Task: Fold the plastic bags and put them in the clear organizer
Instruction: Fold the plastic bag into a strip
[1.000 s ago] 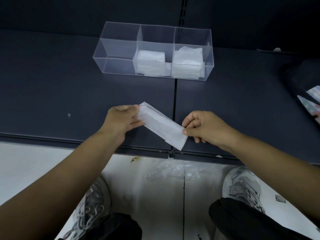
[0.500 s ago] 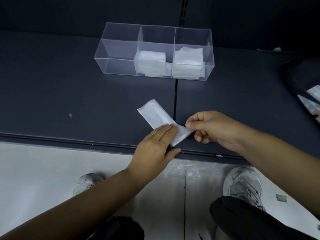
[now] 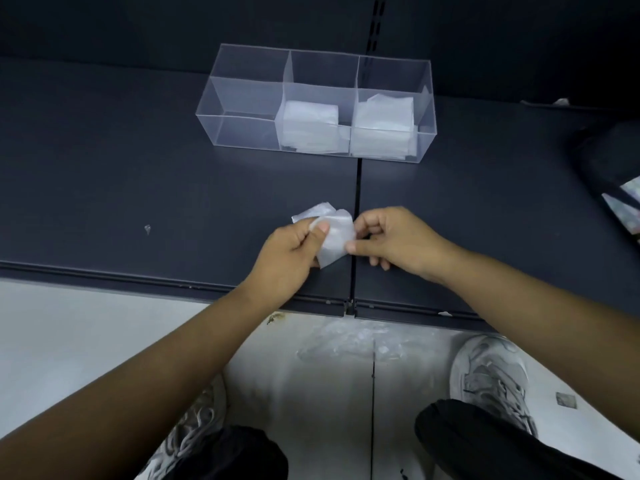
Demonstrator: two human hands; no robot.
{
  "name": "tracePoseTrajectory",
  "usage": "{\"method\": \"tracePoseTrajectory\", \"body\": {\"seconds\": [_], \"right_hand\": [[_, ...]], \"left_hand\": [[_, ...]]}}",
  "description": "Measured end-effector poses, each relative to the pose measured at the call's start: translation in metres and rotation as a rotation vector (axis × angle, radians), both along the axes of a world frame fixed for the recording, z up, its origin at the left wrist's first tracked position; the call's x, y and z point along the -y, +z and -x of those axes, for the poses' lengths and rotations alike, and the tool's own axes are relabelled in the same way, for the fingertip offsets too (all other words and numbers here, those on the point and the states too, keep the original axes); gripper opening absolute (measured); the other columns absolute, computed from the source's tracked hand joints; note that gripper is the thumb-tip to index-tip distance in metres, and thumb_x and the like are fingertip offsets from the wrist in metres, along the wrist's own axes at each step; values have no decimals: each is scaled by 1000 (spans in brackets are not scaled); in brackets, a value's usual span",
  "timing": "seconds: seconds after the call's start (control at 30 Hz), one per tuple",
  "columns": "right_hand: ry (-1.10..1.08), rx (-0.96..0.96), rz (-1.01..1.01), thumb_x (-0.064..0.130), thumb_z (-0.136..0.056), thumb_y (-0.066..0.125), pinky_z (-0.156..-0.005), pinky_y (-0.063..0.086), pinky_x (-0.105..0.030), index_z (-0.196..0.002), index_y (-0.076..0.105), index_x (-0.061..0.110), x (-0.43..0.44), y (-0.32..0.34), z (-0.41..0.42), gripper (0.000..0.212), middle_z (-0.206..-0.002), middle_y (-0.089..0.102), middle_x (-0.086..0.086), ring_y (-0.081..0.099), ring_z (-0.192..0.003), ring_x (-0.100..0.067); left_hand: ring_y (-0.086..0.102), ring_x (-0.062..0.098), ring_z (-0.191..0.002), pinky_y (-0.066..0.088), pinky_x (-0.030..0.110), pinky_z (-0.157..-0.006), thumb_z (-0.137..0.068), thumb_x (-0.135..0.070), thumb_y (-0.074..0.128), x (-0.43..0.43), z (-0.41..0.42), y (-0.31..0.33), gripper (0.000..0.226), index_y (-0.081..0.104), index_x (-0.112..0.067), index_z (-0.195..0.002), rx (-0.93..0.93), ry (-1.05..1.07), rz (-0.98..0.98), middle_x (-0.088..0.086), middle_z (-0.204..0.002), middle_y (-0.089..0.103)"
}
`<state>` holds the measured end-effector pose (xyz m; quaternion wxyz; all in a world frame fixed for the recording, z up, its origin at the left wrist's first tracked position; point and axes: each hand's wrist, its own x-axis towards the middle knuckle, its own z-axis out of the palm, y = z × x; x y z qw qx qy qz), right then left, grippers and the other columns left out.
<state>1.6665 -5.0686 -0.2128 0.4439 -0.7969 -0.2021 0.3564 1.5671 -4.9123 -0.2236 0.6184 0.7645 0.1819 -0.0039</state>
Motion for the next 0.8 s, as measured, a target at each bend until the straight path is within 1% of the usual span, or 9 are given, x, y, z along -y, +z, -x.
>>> {"method": "tracePoseTrajectory", "body": {"seconds": [0.13, 0.17, 0.23, 0.3, 0.4, 0.47, 0.57, 0.67, 0.8], "right_hand": [[-132, -25, 59, 16, -81, 75, -35, 35, -17, -76, 64, 16, -13, -1, -7, 12, -49, 62, 7, 49, -37, -4], [-140, -22, 90, 17, -81, 75, -35, 34, -16, -76, 65, 16, -16, -1, -8, 11, -46, 60, 8, 49, -36, -4], [-149, 1, 149, 19, -81, 75, -35, 32, -14, -74, 68, 14, -23, -1, -10, 11, -42, 57, 8, 47, -34, -4], [-161, 29, 195, 19, -79, 76, -34, 31, -12, -71, 70, 14, -28, 0, -12, 11, -42, 55, 5, 45, -33, -4], [-165, 46, 255, 19, -78, 75, -36, 33, -13, -67, 68, 17, -35, 1, -12, 13, -47, 56, -3, 44, -31, -4], [-167, 46, 279, 19, -79, 74, -44, 39, -16, -69, 67, 19, -38, 1, -12, 12, -49, 58, -4, 46, -31, -2], [-166, 93, 290, 21, -81, 73, -52, 43, -21, -69, 65, 22, -39, 1, -10, 14, -50, 59, -3, 49, -33, -2], [-148, 210, 244, 26, -84, 70, -63, 50, -29, -73, 71, 17, -35, 2, -2, 14, -65, 67, -1, 63, -60, -10], [-135, 378, 299, 41, -82, 70, -69, 47, -29, -78, 67, 21, -25, -4, 16, 21, -84, 55, 9, 54, -75, -6]], "left_hand": [[72, 16, -69, 56, 24, -57, -102, -23, 45, -10, -11, 4, 26, 62, -7, -112, -147, 226, 278, 11, -88, 71], [70, 16, -63, 55, 23, -54, -102, -21, 45, -13, -11, 4, 25, 62, -6, -112, -150, 281, 226, 11, -82, 70], [66, 13, -58, 54, 20, -57, -100, -17, 48, -17, -8, 2, 21, 61, -9, -114, -55, 342, -93, 7, -80, 69], [61, 11, -71, 47, 17, -68, -96, -15, 53, -15, -3, 3, 19, 63, -11, -111, 182, 244, -548, 3, -94, 66], [62, 27, -105, 45, 35, -91, -95, -18, 45, -3, -2, -8, 31, 65, -6, -115, 395, -157, -964, 12, -115, 63], [38, 27, -138, 22, 45, -115, -101, -24, 39, 0, -3, -19, 42, 48, -5, -138, 244, -343, -1061, 13, -144, 47], [-2, 14, -148, -11, 42, -117, -102, -43, 17, -12, -5, -31, 58, 9, -15, -153, 6, -406, -1139, -1, -161, 5], [-12, 12, -147, -14, 45, -117, -89, -61, -4, -21, -8, -35, 76, -3, -18, -152, -77, -418, -1180, -3, -161, -6], [-14, 16, -147, -11, 49, -117, -80, -71, -13, -21, -9, -34, 90, -7, -16, -152, -135, -418, -1229, 0, -161, -9]]}}
